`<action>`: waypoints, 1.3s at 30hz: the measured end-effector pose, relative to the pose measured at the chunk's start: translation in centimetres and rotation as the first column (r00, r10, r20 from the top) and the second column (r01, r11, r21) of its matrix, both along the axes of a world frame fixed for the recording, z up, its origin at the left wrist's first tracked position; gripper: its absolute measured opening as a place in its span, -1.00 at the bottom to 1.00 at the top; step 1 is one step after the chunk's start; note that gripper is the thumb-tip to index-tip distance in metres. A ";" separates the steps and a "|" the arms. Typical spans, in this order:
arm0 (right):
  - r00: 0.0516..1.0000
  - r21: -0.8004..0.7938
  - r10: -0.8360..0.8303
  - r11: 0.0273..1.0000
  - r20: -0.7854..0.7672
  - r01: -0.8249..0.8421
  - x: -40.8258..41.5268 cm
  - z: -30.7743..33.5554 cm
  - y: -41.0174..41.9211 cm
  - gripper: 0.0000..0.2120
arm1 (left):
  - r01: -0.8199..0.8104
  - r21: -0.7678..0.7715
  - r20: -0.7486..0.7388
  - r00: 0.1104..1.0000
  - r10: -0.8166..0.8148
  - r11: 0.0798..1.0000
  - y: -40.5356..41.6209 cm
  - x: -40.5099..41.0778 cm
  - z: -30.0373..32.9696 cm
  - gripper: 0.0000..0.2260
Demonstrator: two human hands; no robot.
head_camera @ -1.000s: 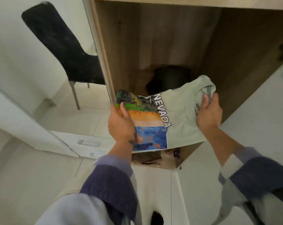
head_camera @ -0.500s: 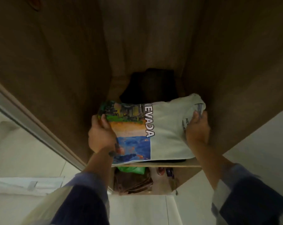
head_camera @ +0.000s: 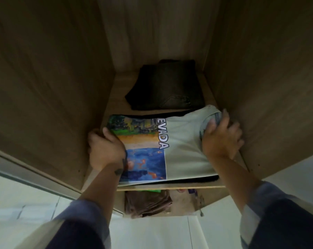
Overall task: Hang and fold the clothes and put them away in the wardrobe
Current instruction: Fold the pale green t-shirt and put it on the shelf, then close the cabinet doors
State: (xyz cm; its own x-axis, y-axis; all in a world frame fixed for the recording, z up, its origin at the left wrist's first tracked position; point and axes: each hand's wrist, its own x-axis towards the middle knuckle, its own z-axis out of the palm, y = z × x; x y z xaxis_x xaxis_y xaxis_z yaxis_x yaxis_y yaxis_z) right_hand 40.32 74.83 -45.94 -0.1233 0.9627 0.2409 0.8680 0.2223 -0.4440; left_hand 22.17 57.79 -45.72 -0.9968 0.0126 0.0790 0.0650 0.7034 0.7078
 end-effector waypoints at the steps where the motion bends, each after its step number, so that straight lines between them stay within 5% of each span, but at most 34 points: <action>1: 0.993 0.085 0.088 0.992 0.078 -0.095 -0.1 0.4 -0.4 -0.48 | 0.034 0.001 -0.073 0.997 -0.034 0.999 0.0 0.6 0.4 -0.59; 4: 0.856 0.042 0.408 0.896 0.317 -0.443 -0.2 1.1 -1.4 -0.40 | 0.413 -0.277 -0.182 0.864 -0.470 0.867 -0.7 2.0 0.2 -0.44; 6: 0.764 -0.097 0.497 0.857 0.413 -0.505 0.0 0.5 -1.6 -0.34 | 0.558 -0.477 -0.018 0.767 -0.642 0.679 -1.0 2.0 -0.3 -0.34; 8: 0.729 -0.234 0.536 0.843 0.426 -0.484 0.0 -0.7 -1.2 -0.33 | 0.584 -0.542 0.133 0.770 -0.624 0.605 -0.9 1.6 -0.9 -0.32; 16: 0.705 -0.373 0.529 0.845 0.472 -0.384 -0.9 -0.3 -0.8 -0.34 | 0.566 -0.621 0.237 0.795 -0.558 0.543 -0.2 1.1 -0.2 -0.28; 24: 0.687 -0.242 0.499 0.864 0.529 -0.441 1.6 3.4 -4.5 -0.37 | 0.499 -0.727 0.094 0.752 -0.652 0.471 -4.1 3.4 4.0 -0.27; 39: 0.799 -0.058 0.318 0.940 0.511 -0.337 16.3 23.1 -25.4 -0.48 | 0.497 -0.707 -0.110 0.625 -0.773 0.503 -22.0 16.4 22.7 -0.30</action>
State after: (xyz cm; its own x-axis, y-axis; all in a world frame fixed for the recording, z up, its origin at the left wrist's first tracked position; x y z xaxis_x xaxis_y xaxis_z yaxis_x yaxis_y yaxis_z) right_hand 56.60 49.41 -22.81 -0.5430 0.8351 0.0878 0.8397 0.5408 0.0494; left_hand 38.60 35.76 -23.01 -0.5688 0.8075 0.1562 0.8166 0.5771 -0.0098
